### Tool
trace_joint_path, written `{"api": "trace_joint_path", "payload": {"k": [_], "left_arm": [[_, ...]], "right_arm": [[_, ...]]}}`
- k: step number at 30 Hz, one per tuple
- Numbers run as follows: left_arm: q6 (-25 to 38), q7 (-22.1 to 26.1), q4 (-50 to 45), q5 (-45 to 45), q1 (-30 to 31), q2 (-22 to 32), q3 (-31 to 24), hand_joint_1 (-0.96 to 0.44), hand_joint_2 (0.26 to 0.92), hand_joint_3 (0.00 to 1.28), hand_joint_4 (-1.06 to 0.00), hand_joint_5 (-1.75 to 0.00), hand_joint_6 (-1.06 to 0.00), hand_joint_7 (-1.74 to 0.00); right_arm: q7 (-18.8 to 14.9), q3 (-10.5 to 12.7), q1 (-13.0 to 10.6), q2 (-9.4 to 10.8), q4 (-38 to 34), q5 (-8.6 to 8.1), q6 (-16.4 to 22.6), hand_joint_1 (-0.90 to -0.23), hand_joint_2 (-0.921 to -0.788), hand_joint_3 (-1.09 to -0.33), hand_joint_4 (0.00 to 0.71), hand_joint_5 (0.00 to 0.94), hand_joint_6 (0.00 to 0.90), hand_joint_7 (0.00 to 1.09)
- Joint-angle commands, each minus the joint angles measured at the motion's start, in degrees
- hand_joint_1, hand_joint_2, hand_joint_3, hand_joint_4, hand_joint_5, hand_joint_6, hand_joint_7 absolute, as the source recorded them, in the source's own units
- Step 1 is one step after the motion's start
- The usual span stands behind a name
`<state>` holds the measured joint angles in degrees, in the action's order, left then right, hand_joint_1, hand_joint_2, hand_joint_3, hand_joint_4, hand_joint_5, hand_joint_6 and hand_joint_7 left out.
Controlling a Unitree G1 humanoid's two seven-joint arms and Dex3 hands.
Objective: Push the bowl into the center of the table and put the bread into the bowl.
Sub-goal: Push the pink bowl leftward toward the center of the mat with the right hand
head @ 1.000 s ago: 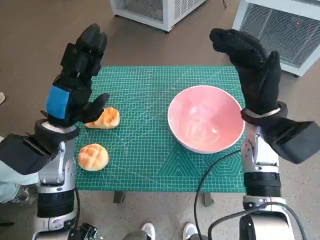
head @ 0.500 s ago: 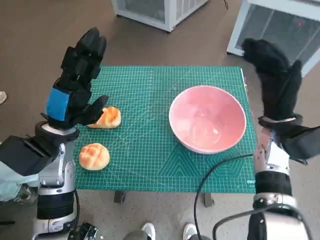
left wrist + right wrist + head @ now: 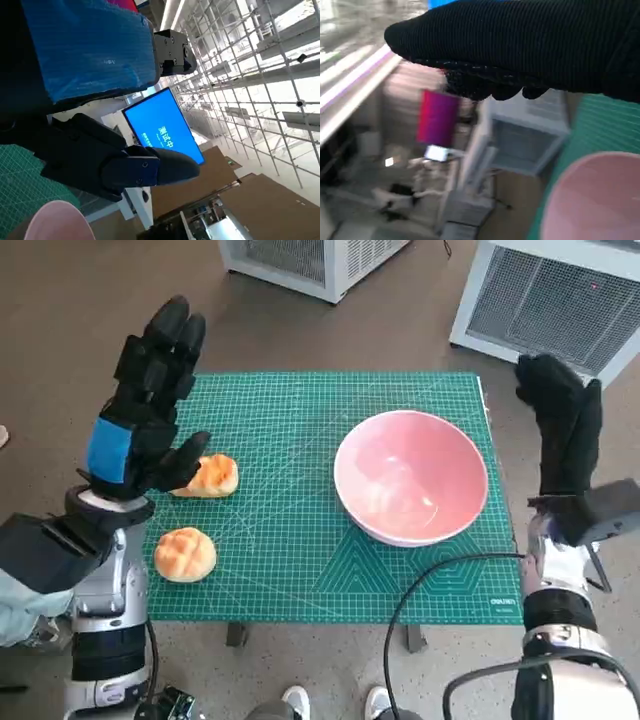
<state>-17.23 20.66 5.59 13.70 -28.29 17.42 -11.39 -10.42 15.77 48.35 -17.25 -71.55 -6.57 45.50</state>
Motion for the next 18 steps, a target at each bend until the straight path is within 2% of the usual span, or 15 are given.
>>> {"api": "trace_joint_path", "payload": {"k": [1, 12, 18], "left_arm": [[-0.6, -0.2, 0.0, 0.1, 0.8, 0.1, -0.4, -0.82, 0.921, 0.45, -0.09, 0.00, 0.00, -0.31], [-0.2, -0.1, -0.3, 0.4, 1.3, 0.4, -0.7, -0.82, 0.921, 0.45, -0.10, 0.00, 0.00, -0.32], [0.2, 0.2, -0.8, 0.6, 1.8, 0.7, -1.0, -0.82, 0.921, 0.45, -0.10, 0.00, 0.00, -0.32]], "right_arm": [[0.0, 0.8, -1.5, 1.9, -2.1, -0.63, -4.2, -0.712, -0.921, -0.921, 0.121, 0.000, -0.001, 0.46], [0.7, 1.6, -2.4, 4.9, -3.2, -0.36, -8.8, -0.709, -0.921, -0.929, 0.118, 0.001, -0.001, 0.50], [-0.1, 2.5, -2.9, 6.7, -3.6, -0.93, -10.7, -0.655, -0.921, -0.950, 0.119, 0.001, -0.001, 0.50]]}}
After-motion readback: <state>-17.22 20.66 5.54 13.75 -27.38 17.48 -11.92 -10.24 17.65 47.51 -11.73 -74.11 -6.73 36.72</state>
